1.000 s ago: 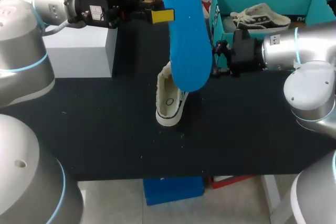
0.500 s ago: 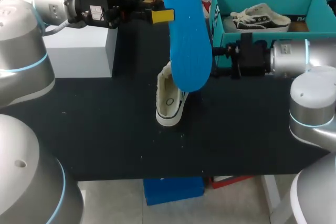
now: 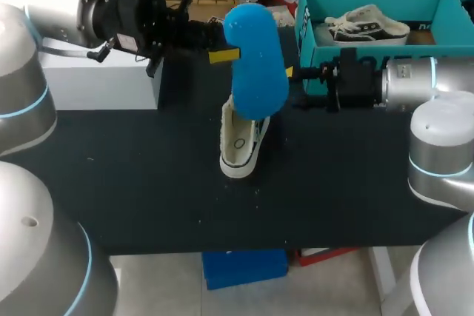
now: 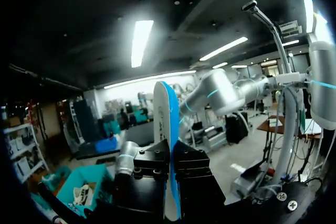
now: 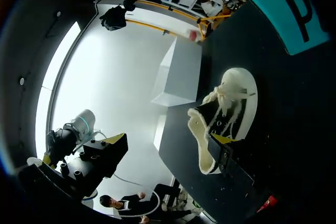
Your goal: Take the shoe out of the shoebox, open the shoe tongue, remove and reinsert the insole, then place the shoe into the shoebox
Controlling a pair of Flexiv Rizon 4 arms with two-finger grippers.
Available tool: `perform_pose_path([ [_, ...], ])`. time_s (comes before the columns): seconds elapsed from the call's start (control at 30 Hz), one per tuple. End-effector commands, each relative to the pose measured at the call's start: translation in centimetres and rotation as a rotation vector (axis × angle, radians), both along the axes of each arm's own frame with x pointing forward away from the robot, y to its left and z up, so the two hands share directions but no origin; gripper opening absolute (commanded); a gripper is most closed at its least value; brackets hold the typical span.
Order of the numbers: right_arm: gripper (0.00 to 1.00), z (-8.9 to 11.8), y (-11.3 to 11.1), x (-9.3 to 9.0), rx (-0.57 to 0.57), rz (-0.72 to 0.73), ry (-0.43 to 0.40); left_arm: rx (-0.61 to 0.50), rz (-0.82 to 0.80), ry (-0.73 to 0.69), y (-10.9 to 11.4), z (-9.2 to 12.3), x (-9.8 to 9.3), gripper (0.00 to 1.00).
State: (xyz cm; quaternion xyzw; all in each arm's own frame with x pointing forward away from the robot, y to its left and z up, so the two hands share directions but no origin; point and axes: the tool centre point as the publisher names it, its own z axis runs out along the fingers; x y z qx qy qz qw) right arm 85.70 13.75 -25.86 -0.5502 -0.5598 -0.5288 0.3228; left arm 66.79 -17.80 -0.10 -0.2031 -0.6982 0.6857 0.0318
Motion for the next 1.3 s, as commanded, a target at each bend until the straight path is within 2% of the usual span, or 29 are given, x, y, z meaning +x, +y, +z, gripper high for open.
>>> perform_pose_path([
  [0.03, 1.00, -0.1, 0.1, 0.0, 0.000, -0.003, 0.000, 0.065, 0.202, -0.467, 0.7, 0.3, -1.5, 0.00],
  [0.4, 1.00, -0.1, 0.1, 0.0, 0.000, -0.003, 0.000, 0.065, 0.202, -0.467, 0.7, 0.3, -1.5, 0.00],
  [0.43, 1.00, -0.1, 0.1, 0.0, 0.000, -0.003, 0.000, 0.077, 0.199, -0.543, 0.7, 0.1, -2.6, 0.00],
  [0.47, 1.00, -0.1, 0.1, 0.0, 0.000, -0.003, 0.000, 0.093, 0.191, -0.684, 0.7, -0.4, -3.9, 0.00],
  [0.5, 1.00, -0.1, 0.1, 0.0, 0.000, -0.003, 0.000, 0.052, 0.192, -0.691, 1.0, -1.8, -5.5, 0.00],
  [0.63, 1.00, -0.1, 0.1, 0.0, 0.000, -0.003, 0.000, -0.002, 0.215, -0.780, 2.7, -6.3, -8.8, 0.00],
  [0.67, 1.00, -0.1, 0.1, 0.0, 0.000, -0.003, 0.000, 0.049, 0.210, -0.864, 3.1, -7.4, -9.5, 0.00],
  [0.73, 1.00, -0.1, 0.1, 0.0, 0.000, -0.003, 0.000, 0.024, 0.215, -0.901, 3.6, -9.1, -10.7, 0.00],
  [0.77, 1.00, -0.1, 0.1, 0.0, 0.000, -0.003, 0.000, 0.066, 0.211, -0.980, 3.9, -9.9, -11.3, 0.00],
  [0.83, 1.00, -0.1, 0.1, 0.0, 0.000, -0.003, 0.000, 0.053, 0.212, -1.031, 4.4, -11.2, -12.2, 0.00],
  [0.9, 1.00, -0.1, 0.1, 0.0, 0.000, -0.003, 0.000, 0.089, 0.201, -1.110, 4.7, -12.7, -12.7, 0.00],
  [1.3, 1.00, -0.1, 0.1, 0.0, 0.000, -0.003, 0.000, 0.089, 0.201, -1.110, 4.7, -12.7, -12.7, 0.00],
])
